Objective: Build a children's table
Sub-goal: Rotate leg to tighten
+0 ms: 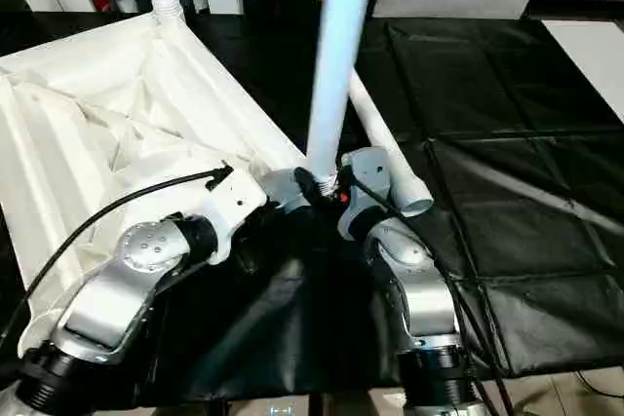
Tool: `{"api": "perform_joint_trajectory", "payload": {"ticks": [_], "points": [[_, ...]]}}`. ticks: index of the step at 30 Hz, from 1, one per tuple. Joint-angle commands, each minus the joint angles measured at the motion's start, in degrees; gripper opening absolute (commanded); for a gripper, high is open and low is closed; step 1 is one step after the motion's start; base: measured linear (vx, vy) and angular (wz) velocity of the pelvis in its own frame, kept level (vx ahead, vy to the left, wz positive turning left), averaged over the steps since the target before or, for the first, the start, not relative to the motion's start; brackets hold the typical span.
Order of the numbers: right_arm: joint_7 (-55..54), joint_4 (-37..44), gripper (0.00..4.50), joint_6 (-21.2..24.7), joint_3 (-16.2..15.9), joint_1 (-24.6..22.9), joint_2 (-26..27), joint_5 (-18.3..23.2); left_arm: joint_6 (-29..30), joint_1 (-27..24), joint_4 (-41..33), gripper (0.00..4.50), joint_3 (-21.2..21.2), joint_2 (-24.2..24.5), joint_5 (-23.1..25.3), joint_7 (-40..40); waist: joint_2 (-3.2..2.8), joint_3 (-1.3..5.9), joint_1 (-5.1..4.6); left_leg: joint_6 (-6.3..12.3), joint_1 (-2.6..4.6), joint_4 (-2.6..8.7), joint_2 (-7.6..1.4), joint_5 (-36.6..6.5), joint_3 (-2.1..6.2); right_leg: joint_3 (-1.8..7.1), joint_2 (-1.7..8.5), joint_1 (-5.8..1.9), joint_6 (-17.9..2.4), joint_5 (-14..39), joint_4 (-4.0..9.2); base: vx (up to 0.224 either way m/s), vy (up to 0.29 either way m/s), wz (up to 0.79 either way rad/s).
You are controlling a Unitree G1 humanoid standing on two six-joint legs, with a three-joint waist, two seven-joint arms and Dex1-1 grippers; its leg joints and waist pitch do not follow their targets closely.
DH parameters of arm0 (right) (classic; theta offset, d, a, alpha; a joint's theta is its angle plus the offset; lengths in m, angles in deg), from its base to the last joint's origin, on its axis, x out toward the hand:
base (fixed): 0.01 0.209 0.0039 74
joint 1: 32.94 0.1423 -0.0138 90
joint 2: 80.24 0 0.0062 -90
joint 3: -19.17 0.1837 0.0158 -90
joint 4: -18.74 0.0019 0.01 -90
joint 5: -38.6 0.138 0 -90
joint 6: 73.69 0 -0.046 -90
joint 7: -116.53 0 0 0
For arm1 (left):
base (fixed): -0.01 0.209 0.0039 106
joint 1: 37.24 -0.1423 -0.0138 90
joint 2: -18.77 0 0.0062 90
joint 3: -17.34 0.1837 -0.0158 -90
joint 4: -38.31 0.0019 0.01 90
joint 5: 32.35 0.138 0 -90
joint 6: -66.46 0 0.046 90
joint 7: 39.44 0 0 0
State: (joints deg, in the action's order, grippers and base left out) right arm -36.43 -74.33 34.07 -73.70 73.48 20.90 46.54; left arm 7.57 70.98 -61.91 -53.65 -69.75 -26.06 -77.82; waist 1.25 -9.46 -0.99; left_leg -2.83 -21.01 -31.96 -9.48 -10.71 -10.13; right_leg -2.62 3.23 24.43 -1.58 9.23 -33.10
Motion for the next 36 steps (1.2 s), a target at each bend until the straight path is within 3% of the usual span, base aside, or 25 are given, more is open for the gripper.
{"api": "perform_joint_trajectory", "payload": {"ticks": [1, 3, 4, 7, 8, 11, 14, 20, 21, 26, 30, 36], "points": [[6.5, -1.1, 3.83, -0.2, -2.1, -0.1, -2.6, 1.5, -2.7, -0.7, 0.1, 0.0, 1.8, 2.2, -1.6, -5.1, -0.29, 4.3, 0.52, 6.26, -0.08, 2.82, -2.98, -4.1, 1.07, 3.15, 4.52, -3.92, -13.2, 7.0, 2.91, 0.0, 0.0, 0.0], [7.6, -1.0, 3.98, -0.4, -2.0, 0.0, -3.2, 1.8, -3.4, -0.7, 0.3, 0.0, 1.8, 2.9, -1.7, -5.6, -0.52, 4.64, 0.63, 8.5, -0.09, 2.32, -3.09, 0.6, 0.89, 3.17, 4.35, -3.86, -16.1, -3.0, 1.77, 0.0, 0.0, 0.0], [8.1, -1.0, 3.98, -0.5, -2.0, 0.1, -3.5, 2.0, -3.7, -0.7, 0.4, 0.0, 1.8, 3.1, -1.8, -5.9, -0.45, 4.69, 0.67, 9.07, -0.07, 2.24, -3.09, 0.9, 0.88, 3.09, 4.31, -3.86, -16.6, -4.0, 1.69, 0.0, 0.0, 0.0], [16.8, 0.0, 4.34, -1.9, -2.1, 0.6, -8.4, 4.1, -8.6, -1.2, 1.9, 0.0, 1.8, 7.5, -3.1, -11.4, -0.38, 4.2, 1.02, 9.4, 0.07, 2.45, -3.18, -2.9, 0.95, 2.91, 4.41, -3.89, -16.8, 1.3, 2.28, 0.0, 0.0, 0.0], [23.7, 0.4, 4.34, -3.3, -2.7, 1.2, -12.5, 5.0, -14.0, -1.5, 3.8, 0.0, 2.1, 11.2, -4.0, -16.6, -0.31, 3.95, 1.15, 8.96, 0.22, 2.52, -3.21, -5.3, 0.84, 2.93, 4.37, -3.69, -16.1, 5.1, 2.71, 0.0, 0.0, 0.0], [28.0, -0.6, 4.45, -5.7, -3.8, 2.3, -15.4, 4.8, -17.9, -1.3, 5.5, 0.0, 2.5, 13.9, -5.3, -21.2, -0.4, 3.66, 1.58, 6.59, 0.77, 2.78, -3.42, -9.3, 0.82, 3.01, 4.5, -3.13, -14.2, 13.1, 3.29, 0.0, 0.0, 0.0], [31.7, -1.7, 4.45, -7.3, -5.0, 3.2, -17.2, 5.2, -19.9, -1.0, 6.4, 0.0, 2.7, 15.4, -6.5, -24.5, -0.49, 3.67, 1.99, 5.17, 1.07, 2.89, -3.58, -9.9, 0.69, 3.19, 4.55, -2.82, -13.8, 14.4, 3.35, 0.0, 0.0, 0.0], [35.6, -2.4, 4.45, -8.0, -6.1, 3.7, -18.6, 5.4, -21.0, -0.6, 7.1, 0.0, 3.1, 16.5, -6.7, -26.6, -0.41, 4.01, 2.55, 5.72, 1.01, 2.79, -3.7, -7.2, 0.64, 3.26, 4.48, -2.97, -14.8, 9.7, 2.66, 0.0, 0.0, 0.0], [41.2, -3.7, 4.1, -8.4, -8.3, 4.9, -20.7, 5.7, -24.4, 0.7, 9.3, 0.0, 3.9, 18.1, -7.3, -29.4, 0.0, 4.12, 2.63, 7.2, 0.54, 2.53, -3.34, -5.4, 0.6, 3.21, 4.55, -3.37, -15.4, 7.6, 2.32, 0.0, 0.0, 0.0], [43.8, -6.7, 3.65, -9.9, -10.1, 6.4, -22.0, 4.2, -26.7, 1.8, 11.5, 0.0, 3.7, 18.4, -7.3, -31.0, 0.37, 3.94, 2.65, 6.77, 0.55, 2.46, -3.43, -6.3, 0.5, 3.24, 4.69, -3.14, -14.6, 11.8, 2.73, 0.0, 0.0, 0.0], [44.0, -7.9, 3.22, -10.1, -10.3, 6.8, -21.9, 4.0, -26.8, 2.0, 11.7, 0.0, 3.7, 18.3, -7.4, -31.2, 0.32, 3.86, 2.75, 5.75, 0.6, 2.54, -3.51, -7.4, 0.55, 3.25, 4.65, -3.06, -13.8, 14.7, 2.86, 0.0, 0.0, 0.0], [45.9, -8.6, 2.77, -9.8, -10.2, 7.2, -21.7, 5.5, -27.7, 1.7, 12.3, 0.0, 3.9, 18.6, -8.3, -31.6, 0.34, 4.12, 2.69, 6.63, 0.5, 2.38, -3.48, -5.6, 0.51, 3.23, 4.58, -3.13, -14.5, 11.4, 2.44, 0.0, 0.0, 0.0]]}}
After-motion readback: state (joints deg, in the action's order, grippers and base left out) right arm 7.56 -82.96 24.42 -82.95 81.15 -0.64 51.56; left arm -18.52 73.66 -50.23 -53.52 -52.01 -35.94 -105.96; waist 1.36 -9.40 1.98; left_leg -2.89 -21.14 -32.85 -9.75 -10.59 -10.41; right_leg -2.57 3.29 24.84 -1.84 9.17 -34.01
